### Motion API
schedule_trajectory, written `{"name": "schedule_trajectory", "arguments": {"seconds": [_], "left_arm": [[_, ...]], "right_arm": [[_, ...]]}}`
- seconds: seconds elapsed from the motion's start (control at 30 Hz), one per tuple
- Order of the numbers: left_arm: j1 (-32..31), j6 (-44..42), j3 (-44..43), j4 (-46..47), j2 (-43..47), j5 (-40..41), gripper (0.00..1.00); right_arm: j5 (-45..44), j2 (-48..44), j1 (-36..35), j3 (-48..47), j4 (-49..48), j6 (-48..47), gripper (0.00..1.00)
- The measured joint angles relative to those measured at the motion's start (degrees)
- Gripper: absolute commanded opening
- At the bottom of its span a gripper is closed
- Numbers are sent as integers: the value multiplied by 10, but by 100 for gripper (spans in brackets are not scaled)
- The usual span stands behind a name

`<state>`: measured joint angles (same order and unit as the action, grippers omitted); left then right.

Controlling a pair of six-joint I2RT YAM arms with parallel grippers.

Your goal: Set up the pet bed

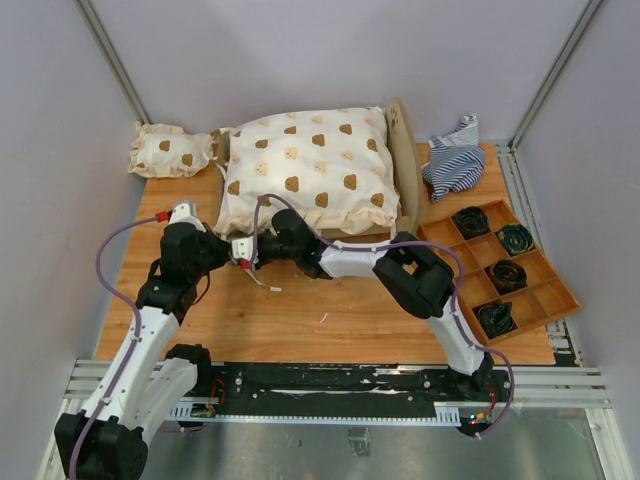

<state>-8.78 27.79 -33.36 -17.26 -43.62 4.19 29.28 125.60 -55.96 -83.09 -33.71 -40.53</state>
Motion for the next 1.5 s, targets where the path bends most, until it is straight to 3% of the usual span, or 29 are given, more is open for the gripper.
{"name": "schedule_trajectory", "arguments": {"seconds": [0.17, 0.4, 0.67, 0.87, 1.07, 1.5], "left_arm": [[0, 1, -19, -20, 0, -3, 7], [0, 17, -41, -46, -1, 3, 44], [7, 90, -81, -106, 6, 105, 53], [50, 133, -86, -113, -12, 107, 54], [127, 177, -79, -77, -59, 25, 53], [137, 202, -38, -4, -100, -43, 37]], "right_arm": [[12, 6, 0, 0, 11, -77, 0], [22, 6, -1, 0, 0, -153, 0], [25, 12, -16, 0, -40, -179, 0], [24, 27, -17, 0, -49, -180, 0], [22, 33, -17, 0, -56, -179, 0], [14, 33, -17, 0, -67, -173, 0]]}}
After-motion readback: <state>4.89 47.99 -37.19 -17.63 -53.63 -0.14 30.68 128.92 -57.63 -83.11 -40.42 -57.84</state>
